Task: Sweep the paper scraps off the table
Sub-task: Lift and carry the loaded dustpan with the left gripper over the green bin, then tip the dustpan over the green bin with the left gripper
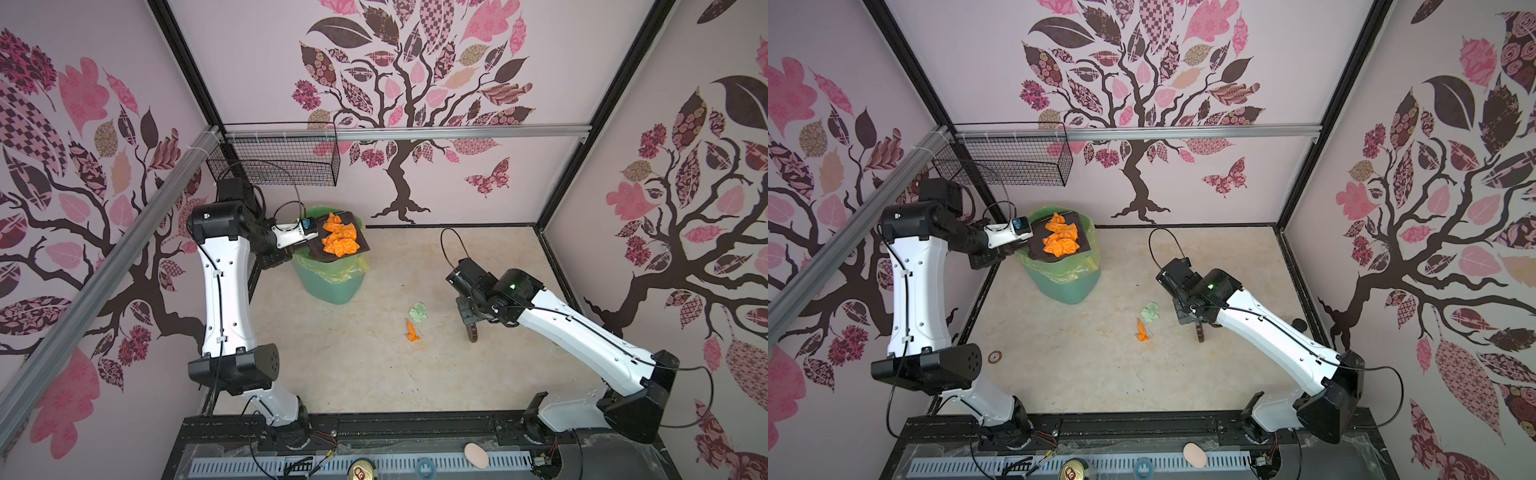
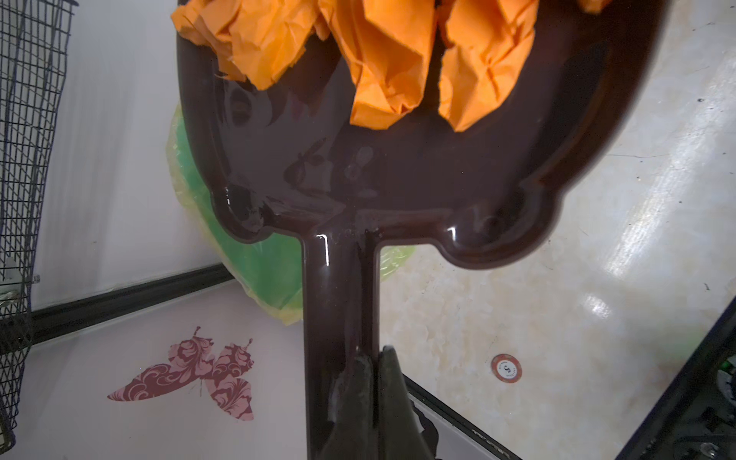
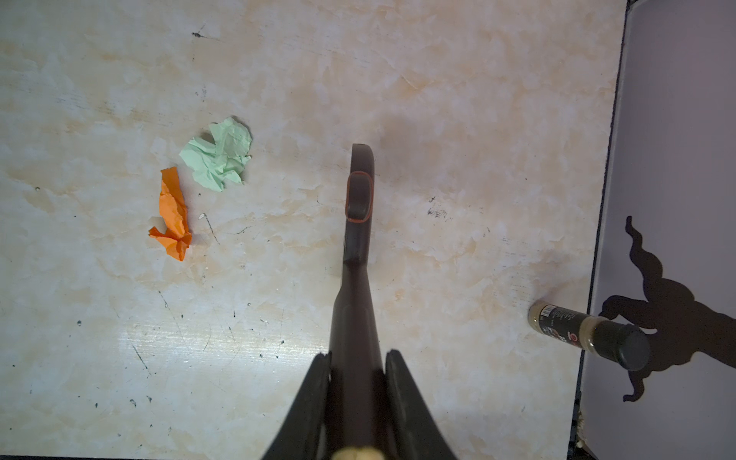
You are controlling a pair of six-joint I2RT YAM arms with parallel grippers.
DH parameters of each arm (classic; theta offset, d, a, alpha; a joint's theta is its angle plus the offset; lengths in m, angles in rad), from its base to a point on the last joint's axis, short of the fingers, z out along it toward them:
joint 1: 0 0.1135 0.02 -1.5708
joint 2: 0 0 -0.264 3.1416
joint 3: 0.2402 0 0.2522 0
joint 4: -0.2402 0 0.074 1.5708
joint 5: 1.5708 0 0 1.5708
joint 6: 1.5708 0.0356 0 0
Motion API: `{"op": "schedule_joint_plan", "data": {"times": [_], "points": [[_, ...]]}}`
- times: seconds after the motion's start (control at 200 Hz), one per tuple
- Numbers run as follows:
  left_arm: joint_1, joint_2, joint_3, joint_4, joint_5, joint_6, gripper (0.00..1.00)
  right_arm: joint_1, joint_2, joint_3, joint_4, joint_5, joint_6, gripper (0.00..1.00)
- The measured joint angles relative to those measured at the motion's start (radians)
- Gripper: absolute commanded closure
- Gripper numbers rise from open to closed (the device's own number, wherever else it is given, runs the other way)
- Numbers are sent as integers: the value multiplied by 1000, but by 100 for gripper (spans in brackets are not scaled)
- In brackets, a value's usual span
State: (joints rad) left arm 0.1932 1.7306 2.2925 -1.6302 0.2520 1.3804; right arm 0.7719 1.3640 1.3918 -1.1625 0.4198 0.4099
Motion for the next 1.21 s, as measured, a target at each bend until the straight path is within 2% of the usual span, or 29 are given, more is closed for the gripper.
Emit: {"op": "schedule_joint_plan", "data": {"times": [0.195, 0.32, 0.585, 0.735, 1.03, 1.205], "points": [[45, 190, 236, -3, -61, 40, 100, -3, 0, -13, 10, -6, -7, 100], [51, 251, 290, -3, -127, 77, 100, -3, 0, -17, 13, -10, -11, 100], [41, 266, 292, 29, -285, 190, 100, -5, 0, -21, 25, -15, -12, 100], [4, 261, 289, 93, -379, 266, 100, -6, 0, -25, 34, -22, -15, 100], [-117, 170, 170, 285, -560, 464, 100, -6, 0, -44, 55, -24, -18, 100], [-134, 127, 85, 398, -621, 564, 100, -6, -13, -76, 74, -24, -18, 100]]}}
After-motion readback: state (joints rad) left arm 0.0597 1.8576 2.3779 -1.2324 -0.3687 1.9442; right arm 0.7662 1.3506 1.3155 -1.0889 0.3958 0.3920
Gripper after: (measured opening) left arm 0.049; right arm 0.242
